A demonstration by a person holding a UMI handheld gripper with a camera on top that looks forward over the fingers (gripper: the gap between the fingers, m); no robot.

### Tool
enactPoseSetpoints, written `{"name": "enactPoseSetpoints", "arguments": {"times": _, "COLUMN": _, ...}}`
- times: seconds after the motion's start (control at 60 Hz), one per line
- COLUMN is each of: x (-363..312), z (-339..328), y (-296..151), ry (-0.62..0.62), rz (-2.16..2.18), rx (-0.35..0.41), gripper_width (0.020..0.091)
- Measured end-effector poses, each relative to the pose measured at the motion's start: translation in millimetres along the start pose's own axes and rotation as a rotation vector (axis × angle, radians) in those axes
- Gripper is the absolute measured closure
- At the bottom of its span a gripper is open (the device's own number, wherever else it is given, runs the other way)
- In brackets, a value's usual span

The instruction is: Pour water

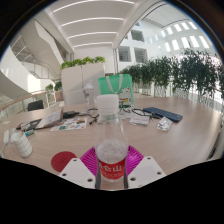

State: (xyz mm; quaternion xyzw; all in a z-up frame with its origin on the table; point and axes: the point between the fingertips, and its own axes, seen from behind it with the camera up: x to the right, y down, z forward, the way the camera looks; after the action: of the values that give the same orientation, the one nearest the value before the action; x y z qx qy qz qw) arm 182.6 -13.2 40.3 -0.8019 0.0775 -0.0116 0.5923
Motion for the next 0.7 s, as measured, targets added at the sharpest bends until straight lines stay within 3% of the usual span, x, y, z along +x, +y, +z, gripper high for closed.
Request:
{"name": "enactPoseSetpoints", "arguments": {"times": 0.1, "x": -2.3, "z": -4.6, "y": -3.7, "ry": -0.008, "rz": 0.041, "rx": -0.056, "gripper_width": 0.0803}}
{"name": "enactPoseSetpoints", "arguments": {"times": 0.217, "x": -12.8, "z": -13.9, "y": -64.1, "ry": 0.012, "rz": -0.088, "rx": -0.019, "gripper_width": 0.0804}}
{"name": "enactPoseSetpoints", "arguments": {"times": 0.4, "x": -99.8, "z": -12.9, "y": -146.5, "ry": 0.027, "rz": -0.653, "rx": 0.015, "gripper_width": 0.0805}}
{"name": "enactPoseSetpoints", "arguments": {"times": 0.483, "x": -150.3, "z": -8.5, "y": -154.5, "ry": 0.035, "rz": -1.013, "rx": 0.036, "gripper_width": 0.0805}}
{"name": "enactPoseSetpoints", "arguments": {"times": 0.7, "x": -241.3, "z": 7.5, "y": -124.2, "ry": 0.045, "rz": -1.865, "rx": 0.081, "gripper_width": 0.0804}}
